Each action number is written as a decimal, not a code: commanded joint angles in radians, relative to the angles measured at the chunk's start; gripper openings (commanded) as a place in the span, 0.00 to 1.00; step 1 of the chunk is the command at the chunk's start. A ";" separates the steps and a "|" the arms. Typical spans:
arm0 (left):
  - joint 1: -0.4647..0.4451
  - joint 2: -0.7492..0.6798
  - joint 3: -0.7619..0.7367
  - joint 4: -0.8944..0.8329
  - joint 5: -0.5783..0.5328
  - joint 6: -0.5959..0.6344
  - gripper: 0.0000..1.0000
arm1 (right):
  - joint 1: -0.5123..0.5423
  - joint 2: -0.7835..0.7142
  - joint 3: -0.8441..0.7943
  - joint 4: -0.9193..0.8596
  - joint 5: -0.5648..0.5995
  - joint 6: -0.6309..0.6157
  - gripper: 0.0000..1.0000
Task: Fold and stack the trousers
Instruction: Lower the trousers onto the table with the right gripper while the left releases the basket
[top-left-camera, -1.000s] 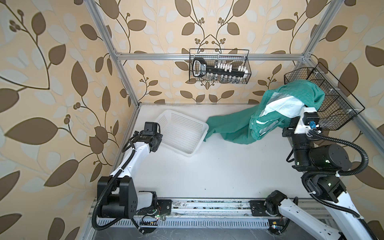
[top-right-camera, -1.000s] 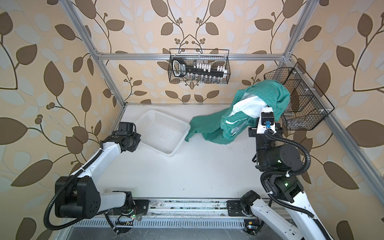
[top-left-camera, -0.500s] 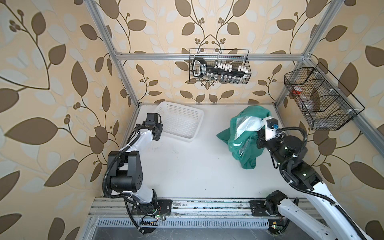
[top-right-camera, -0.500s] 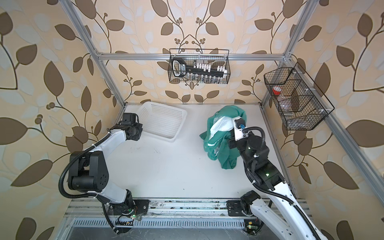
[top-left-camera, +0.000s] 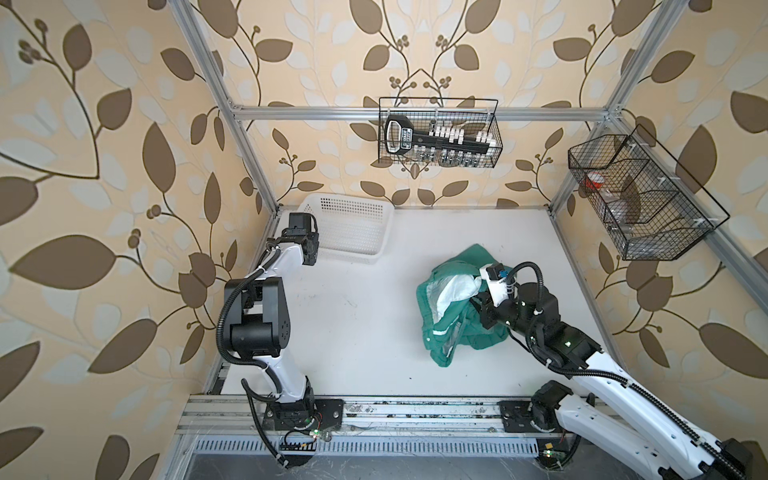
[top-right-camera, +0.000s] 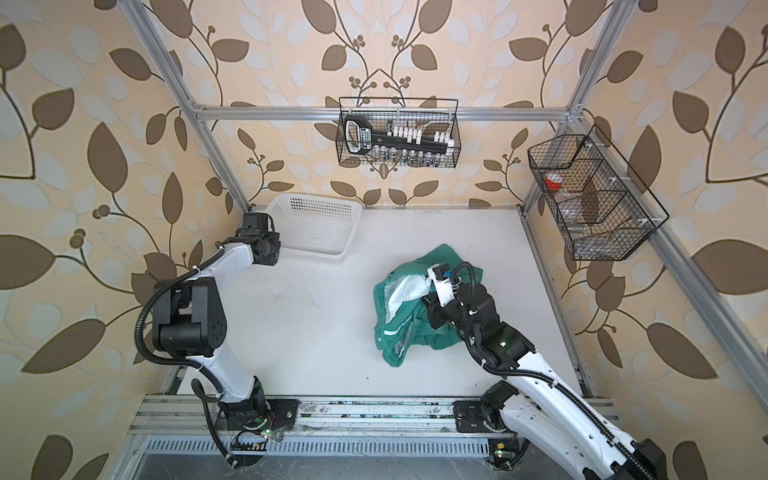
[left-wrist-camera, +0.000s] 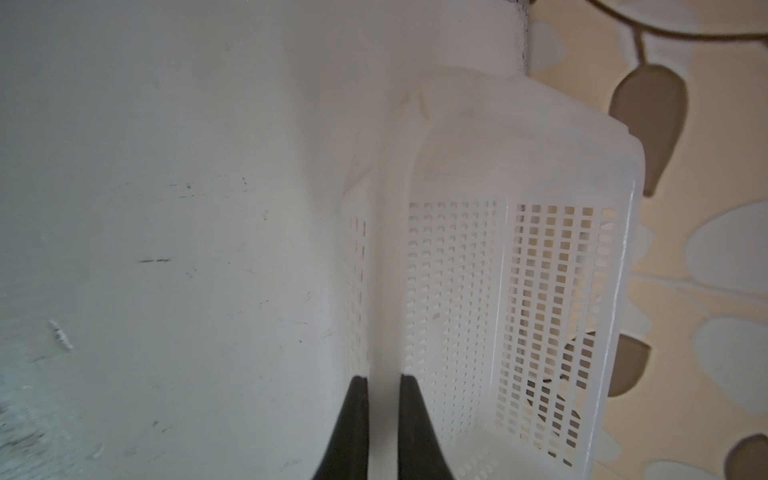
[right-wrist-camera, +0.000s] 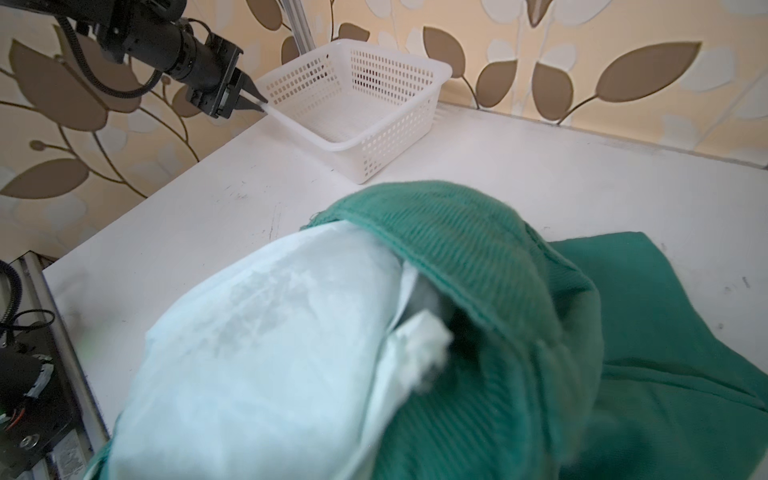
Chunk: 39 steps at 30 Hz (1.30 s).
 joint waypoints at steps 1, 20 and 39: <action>0.026 0.036 0.043 -0.038 -0.065 -0.029 0.00 | 0.015 0.031 -0.026 0.104 -0.086 0.047 0.00; 0.047 0.019 0.109 -0.004 0.068 0.093 0.63 | 0.144 0.352 -0.046 0.278 -0.195 0.044 0.29; -0.099 -0.491 -0.190 -0.216 0.299 0.600 0.99 | -0.109 0.241 0.037 0.228 -0.463 0.082 0.87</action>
